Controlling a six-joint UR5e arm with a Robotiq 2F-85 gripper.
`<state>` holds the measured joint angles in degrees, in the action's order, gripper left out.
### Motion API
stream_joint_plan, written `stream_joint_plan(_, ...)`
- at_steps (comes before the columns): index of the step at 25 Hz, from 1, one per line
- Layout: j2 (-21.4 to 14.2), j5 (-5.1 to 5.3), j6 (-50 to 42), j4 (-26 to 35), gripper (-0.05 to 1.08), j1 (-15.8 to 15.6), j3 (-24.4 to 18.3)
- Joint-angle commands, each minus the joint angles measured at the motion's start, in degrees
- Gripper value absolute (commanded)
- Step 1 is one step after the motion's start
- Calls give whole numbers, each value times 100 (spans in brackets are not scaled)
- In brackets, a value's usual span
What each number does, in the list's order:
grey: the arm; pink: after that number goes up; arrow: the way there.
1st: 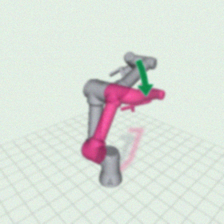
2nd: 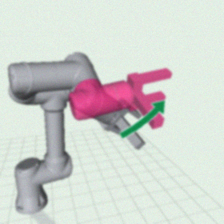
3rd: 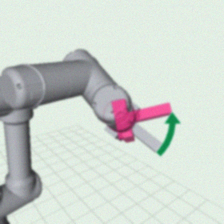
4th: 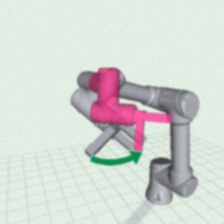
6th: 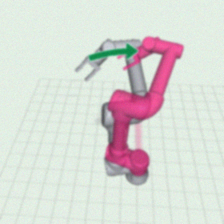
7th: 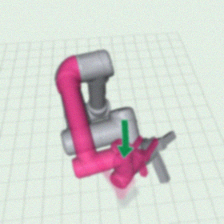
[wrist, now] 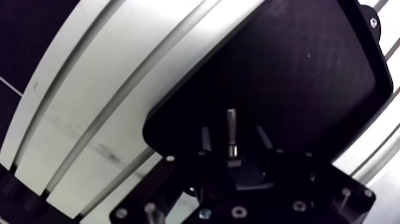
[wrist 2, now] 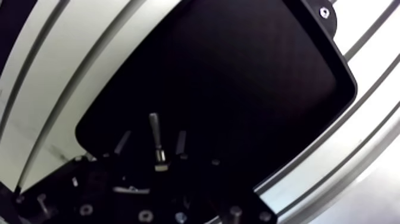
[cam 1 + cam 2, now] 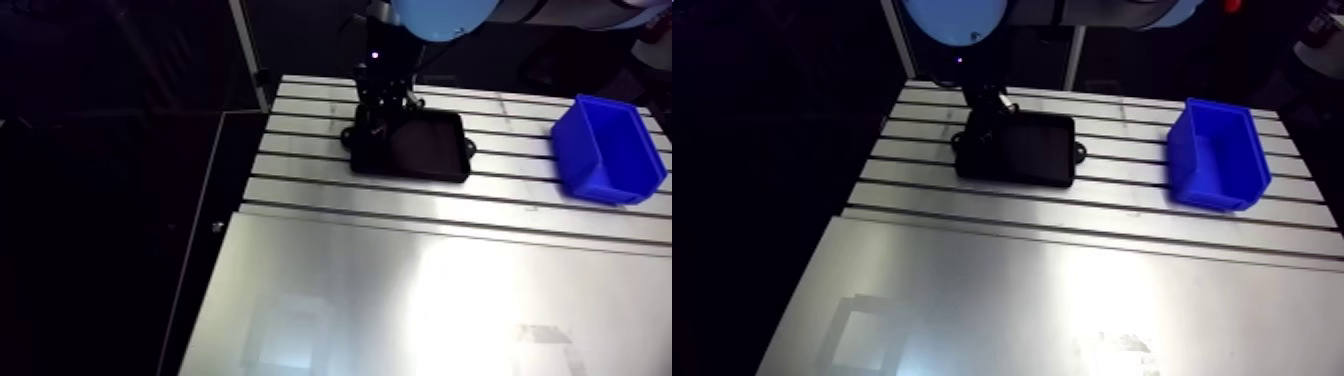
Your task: Pick up the M10 bolt from the tray and put it into the blue bin.
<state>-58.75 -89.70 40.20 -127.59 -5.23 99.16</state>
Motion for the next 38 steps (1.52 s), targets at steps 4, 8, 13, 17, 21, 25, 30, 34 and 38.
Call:
stream_joint_plan(4,10,1,0,9,57,5,-6)
stream_joint_plan(8,10,1,0,9,59,-4,-6)
stream_joint_plan(13,10,1,0,18,62,-4,-6)
stream_joint_plan(17,10,1,0,9,66,5,3)
stream_joint_plan(21,27,1,0,9,67,5,3)
stream_joint_plan(25,27,1,-9,9,69,5,12)
stream_joint_plan(30,27,-8,-9,9,71,5,3)
stream_joint_plan(34,27,-8,-9,9,73,5,3)
stream_joint_plan(38,27,-8,-9,9,76,5,3)
